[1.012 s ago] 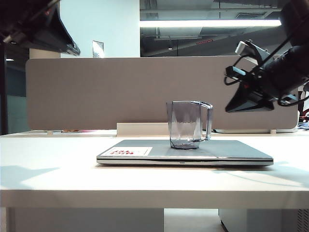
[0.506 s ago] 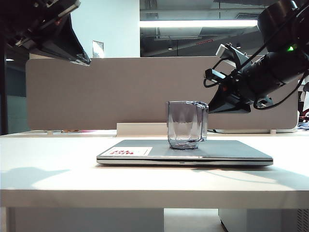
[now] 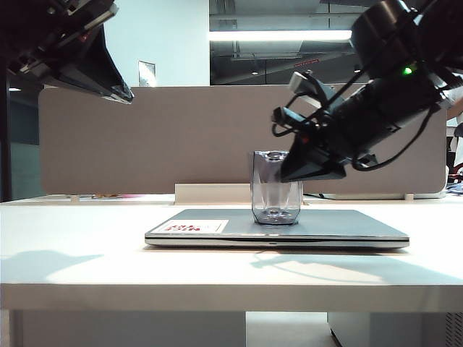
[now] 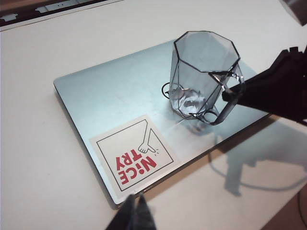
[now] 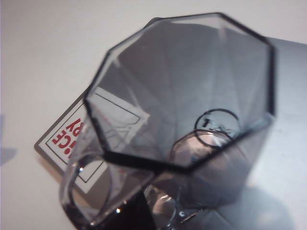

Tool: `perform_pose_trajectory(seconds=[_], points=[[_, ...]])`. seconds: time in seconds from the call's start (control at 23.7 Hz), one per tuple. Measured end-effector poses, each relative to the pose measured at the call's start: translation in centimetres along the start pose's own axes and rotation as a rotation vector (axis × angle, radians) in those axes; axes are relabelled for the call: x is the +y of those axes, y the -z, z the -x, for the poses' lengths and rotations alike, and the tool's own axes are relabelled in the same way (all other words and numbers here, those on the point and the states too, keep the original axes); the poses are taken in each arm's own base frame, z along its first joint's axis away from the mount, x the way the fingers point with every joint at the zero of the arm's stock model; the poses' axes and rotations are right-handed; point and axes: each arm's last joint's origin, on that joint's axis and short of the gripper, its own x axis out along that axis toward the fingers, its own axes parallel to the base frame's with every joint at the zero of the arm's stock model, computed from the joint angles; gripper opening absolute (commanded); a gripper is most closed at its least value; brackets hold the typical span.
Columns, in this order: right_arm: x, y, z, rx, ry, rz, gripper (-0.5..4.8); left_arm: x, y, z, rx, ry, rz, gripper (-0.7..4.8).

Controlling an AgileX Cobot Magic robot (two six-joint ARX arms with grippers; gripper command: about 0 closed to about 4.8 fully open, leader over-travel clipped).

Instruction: Pick up the water cup and place it on the left side of the laptop.

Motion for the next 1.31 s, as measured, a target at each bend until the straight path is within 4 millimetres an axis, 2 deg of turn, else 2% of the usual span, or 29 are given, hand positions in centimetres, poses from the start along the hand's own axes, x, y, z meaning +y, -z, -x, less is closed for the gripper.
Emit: perform_pose_trajectory(seconds=[0.21,0.38,0.84,1.31], points=[[1.0,0.2,-0.3,0.001,0.022,0.017,-0.06,0.0,0.2,0.0,0.023,0.001,0.005,-0.06],[0.6,1.0,-1.1,0.03,0.042,0.009,-0.05,0.0,0.3,0.0,0.028,0.001,0.006,-0.06],[0.6,1.4,-1.0,0.081,0.063,-0.001,-0.06,0.0,0.3,0.0,0.03,0.002,0.006,-0.06],[2.3,1.5,-1.4,0.065,0.017,0.03,-0.05,0.0,0.5,0.0,0.047,-0.021,0.009,-0.06]])
